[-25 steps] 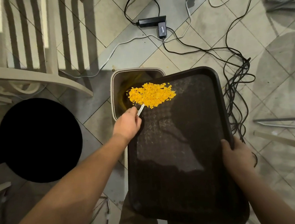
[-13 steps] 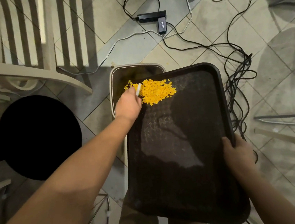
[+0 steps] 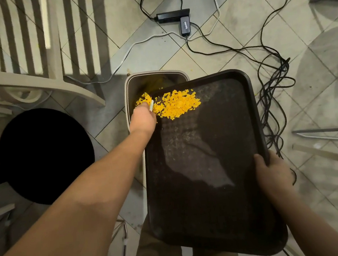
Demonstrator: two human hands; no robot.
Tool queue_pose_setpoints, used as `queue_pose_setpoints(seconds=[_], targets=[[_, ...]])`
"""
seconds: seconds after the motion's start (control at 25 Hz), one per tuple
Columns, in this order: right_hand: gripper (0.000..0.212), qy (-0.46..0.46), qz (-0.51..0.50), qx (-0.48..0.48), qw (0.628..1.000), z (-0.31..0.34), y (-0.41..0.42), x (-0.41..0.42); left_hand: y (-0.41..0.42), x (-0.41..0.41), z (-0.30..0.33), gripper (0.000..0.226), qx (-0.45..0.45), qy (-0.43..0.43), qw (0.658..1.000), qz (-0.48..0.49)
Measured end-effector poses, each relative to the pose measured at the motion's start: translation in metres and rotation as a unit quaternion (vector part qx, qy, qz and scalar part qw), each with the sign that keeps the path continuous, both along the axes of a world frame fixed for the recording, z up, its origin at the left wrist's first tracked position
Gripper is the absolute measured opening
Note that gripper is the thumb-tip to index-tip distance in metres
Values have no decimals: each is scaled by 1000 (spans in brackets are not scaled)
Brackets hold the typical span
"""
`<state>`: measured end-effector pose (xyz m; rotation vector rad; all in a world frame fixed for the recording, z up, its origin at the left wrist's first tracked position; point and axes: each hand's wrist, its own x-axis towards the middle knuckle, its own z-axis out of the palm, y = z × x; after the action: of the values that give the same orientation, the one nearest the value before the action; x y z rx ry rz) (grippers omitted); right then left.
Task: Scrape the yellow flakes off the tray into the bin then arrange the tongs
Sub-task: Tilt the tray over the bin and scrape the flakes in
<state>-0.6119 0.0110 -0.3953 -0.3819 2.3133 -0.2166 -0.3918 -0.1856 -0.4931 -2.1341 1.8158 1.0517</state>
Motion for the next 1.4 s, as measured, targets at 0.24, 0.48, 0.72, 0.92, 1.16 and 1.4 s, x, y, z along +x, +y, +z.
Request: queue_pose_setpoints(seconds=[0.24,0.48,0.72,0.92,1.16,1.4], targets=[[30,6,3,10,1000,0,-2,0,17,-10,0,8,-20,62,996,-55],[31,-2,-13,6,1000,0,-5,1,-2,2,-7,14,7,-14,999,-31],[31,-1,-1,15,1000,1,-9,3,13,-4,7,10,-32,51,992,-107],[29,-22,-16,4,1000,1,-7,2,21,11,-1,15,20,-2,993,-118],[29,-19,-21,1,1000,-3,-4,1,10,21,0,13,-29,8,993,-118],[29,7,3,-6,1000,1,-4,3,35,34,1,6,4,15,980,-201]])
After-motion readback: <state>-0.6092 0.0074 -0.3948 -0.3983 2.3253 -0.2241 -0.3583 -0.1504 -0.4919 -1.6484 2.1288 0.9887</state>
